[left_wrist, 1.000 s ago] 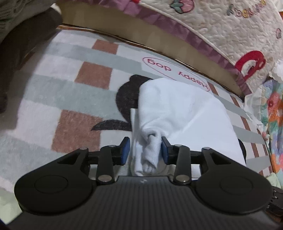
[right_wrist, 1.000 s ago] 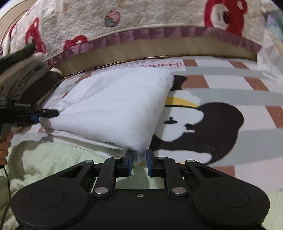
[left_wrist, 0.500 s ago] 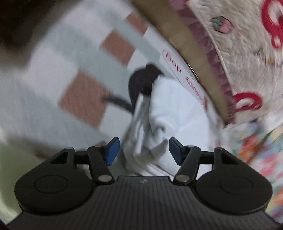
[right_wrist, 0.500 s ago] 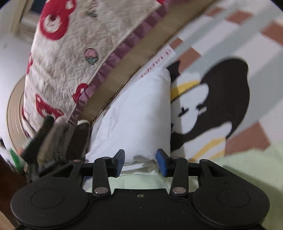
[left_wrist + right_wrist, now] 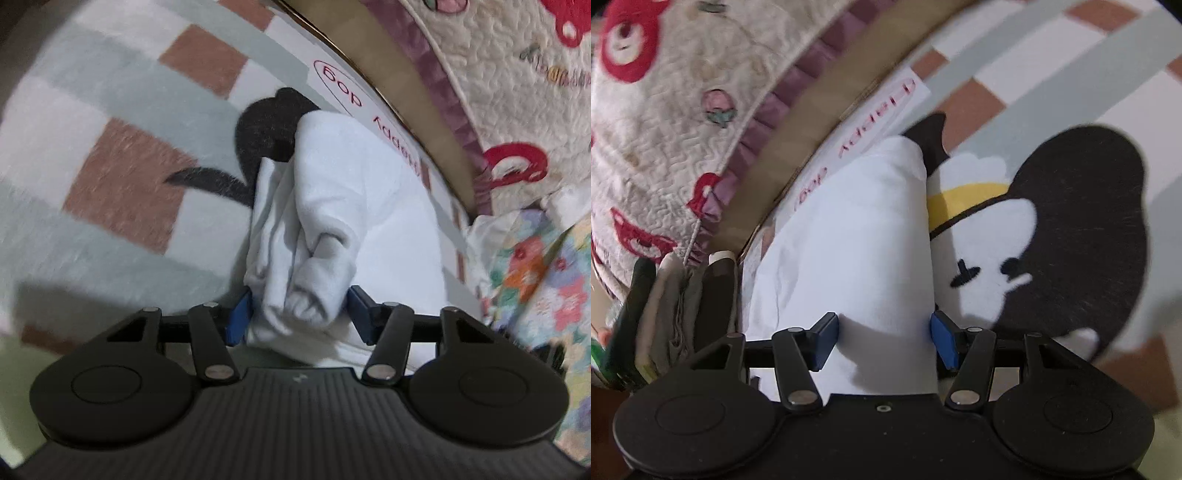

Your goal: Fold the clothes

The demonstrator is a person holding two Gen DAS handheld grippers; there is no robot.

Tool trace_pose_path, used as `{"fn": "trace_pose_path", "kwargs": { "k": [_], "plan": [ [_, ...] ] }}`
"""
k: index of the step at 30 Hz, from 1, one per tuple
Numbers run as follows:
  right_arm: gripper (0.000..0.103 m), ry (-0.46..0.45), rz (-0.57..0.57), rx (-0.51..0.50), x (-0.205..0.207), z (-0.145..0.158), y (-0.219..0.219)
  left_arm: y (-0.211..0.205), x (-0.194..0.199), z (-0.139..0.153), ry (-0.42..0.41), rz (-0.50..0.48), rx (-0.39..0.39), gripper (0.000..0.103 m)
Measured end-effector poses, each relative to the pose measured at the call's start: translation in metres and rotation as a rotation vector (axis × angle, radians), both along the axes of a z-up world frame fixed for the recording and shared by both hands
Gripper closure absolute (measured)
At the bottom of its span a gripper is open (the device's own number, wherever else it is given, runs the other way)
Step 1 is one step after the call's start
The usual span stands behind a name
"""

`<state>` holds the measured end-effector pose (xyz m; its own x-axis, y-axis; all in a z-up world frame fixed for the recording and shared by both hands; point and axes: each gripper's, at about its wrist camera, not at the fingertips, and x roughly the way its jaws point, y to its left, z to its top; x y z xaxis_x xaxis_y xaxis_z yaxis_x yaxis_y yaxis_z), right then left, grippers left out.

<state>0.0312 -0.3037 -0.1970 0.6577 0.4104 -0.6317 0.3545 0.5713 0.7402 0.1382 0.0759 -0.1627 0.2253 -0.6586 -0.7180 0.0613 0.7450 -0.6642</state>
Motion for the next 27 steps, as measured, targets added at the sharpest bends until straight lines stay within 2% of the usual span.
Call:
{"fn": "trace_pose_path", "kwargs": {
  "k": [2, 4, 5, 6, 7, 10, 12, 14, 16, 18, 19, 20, 24, 27],
  "plan": [
    [0.035, 0.008, 0.04, -0.013, 0.018, -0.005, 0.0, -0.002, 0.005, -0.006, 0.016, 0.008, -0.016, 0.042],
    [0.035, -0.028, 0.089, -0.052, 0.033, -0.005, 0.002, -0.002, 0.008, -0.01, 0.012, 0.011, -0.037, 0.043],
    [0.037, -0.055, 0.113, -0.085, 0.038, -0.005, 0.005, -0.005, 0.008, -0.008, -0.014, -0.012, -0.032, 0.05],
    [0.049, -0.086, 0.138, -0.124, 0.041, -0.005, 0.008, -0.007, 0.008, -0.006, -0.043, -0.041, -0.023, 0.067],
    [0.064, -0.141, 0.16, -0.175, 0.04, 0.001, 0.013, -0.01, 0.004, 0.001, -0.095, -0.06, -0.014, 0.071],
    [0.067, -0.388, 0.182, -0.314, 0.024, 0.035, 0.024, -0.016, -0.011, 0.026, -0.271, -0.088, -0.014, 0.071],
    [0.067, -0.48, 0.174, -0.375, 0.018, 0.057, 0.024, -0.019, -0.021, 0.044, -0.39, -0.09, -0.034, 0.071],
    [0.067, -0.479, 0.179, -0.463, 0.021, 0.063, 0.02, -0.028, -0.018, 0.052, -0.416, -0.122, -0.024, 0.067],
    [0.054, -0.467, 0.184, -0.554, 0.025, 0.065, 0.014, -0.044, -0.012, 0.045, -0.379, -0.154, 0.071, 0.057],
    [0.052, -0.327, 0.149, -0.639, 0.031, 0.054, 0.008, -0.057, -0.009, 0.036, -0.345, -0.185, 0.189, 0.056],
    [0.052, -0.281, 0.133, -0.691, 0.028, 0.05, 0.008, -0.057, -0.013, 0.036, -0.366, -0.19, 0.207, 0.054],
    [0.052, -0.279, 0.129, -0.716, 0.022, 0.048, 0.009, -0.055, -0.017, 0.037, -0.394, -0.192, 0.211, 0.054],
    [0.052, -0.356, 0.155, -0.733, -0.002, 0.052, 0.021, -0.044, -0.031, 0.058, -0.544, -0.178, 0.243, 0.057],
    [0.052, -0.382, 0.205, -0.751, 0.007, 0.053, 0.036, -0.05, -0.02, 0.076, -0.641, -0.192, 0.196, 0.057]
  ]
}}
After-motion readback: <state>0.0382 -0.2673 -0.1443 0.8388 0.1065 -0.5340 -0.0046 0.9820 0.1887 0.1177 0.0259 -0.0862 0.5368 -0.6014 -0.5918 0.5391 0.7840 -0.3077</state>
